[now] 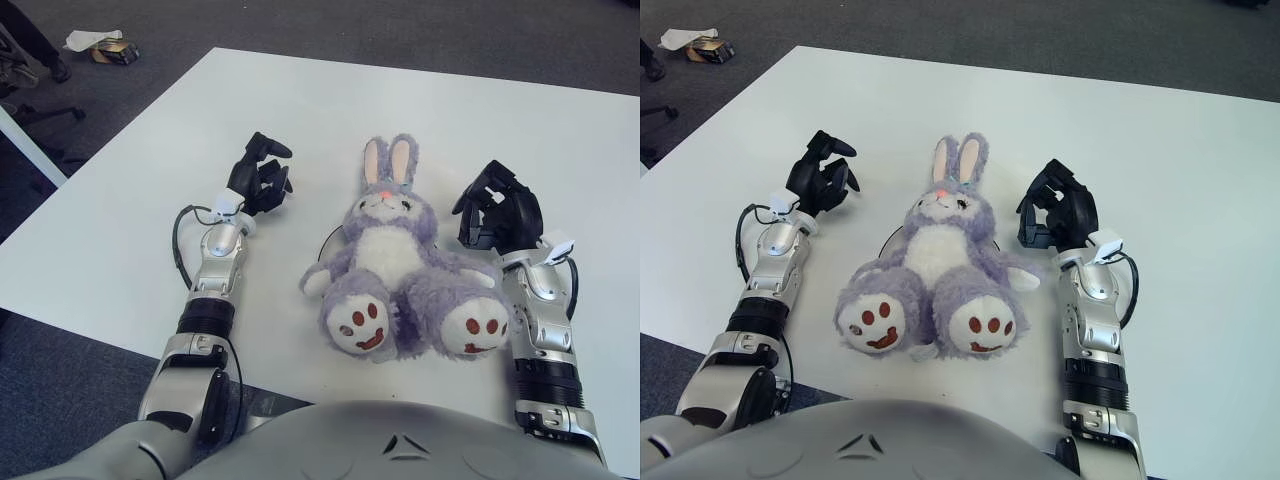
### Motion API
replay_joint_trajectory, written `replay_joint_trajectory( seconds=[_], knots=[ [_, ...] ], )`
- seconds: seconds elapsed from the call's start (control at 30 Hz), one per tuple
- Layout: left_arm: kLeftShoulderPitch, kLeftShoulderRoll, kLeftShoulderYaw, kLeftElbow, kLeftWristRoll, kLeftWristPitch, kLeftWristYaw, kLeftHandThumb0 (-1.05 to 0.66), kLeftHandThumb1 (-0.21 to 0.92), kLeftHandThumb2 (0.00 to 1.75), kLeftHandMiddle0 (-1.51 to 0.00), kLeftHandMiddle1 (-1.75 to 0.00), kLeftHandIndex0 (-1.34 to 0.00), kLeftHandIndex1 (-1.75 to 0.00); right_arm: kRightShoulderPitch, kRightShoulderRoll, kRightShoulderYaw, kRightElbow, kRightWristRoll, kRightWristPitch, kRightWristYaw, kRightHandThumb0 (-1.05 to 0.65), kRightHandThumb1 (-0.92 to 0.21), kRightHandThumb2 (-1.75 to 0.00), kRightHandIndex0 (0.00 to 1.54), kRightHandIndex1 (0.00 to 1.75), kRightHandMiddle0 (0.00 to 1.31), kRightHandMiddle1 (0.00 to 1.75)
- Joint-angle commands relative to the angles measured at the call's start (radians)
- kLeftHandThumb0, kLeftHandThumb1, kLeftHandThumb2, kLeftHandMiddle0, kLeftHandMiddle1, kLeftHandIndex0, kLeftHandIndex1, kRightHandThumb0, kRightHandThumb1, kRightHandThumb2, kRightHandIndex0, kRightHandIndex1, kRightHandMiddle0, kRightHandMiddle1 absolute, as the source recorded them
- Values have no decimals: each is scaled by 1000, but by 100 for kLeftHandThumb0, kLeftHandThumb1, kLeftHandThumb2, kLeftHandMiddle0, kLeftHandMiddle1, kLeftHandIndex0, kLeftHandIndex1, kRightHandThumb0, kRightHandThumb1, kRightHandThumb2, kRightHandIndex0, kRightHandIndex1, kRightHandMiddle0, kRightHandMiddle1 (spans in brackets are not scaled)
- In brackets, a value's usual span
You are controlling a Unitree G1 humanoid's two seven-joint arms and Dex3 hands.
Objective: Put the doll into the plate.
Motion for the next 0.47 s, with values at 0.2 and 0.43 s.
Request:
replay_joint_trajectory(
  seconds=[0.2, 0.43],
  knots=[
    [171, -35, -12, 93, 3, -30, 8, -35, 91, 54, -75, -175, -21, -175, 157, 37, 1, 54, 7, -1, 11, -1, -18, -148, 60, 175, 59, 174],
    [173, -33, -15, 89, -8, -33, -6, -35, 90, 55, -76, -175, -21, -175, 158, 42, 0, 54, 10, 3, 13, -1, -18, -148, 60, 175, 59, 174]
  ],
)
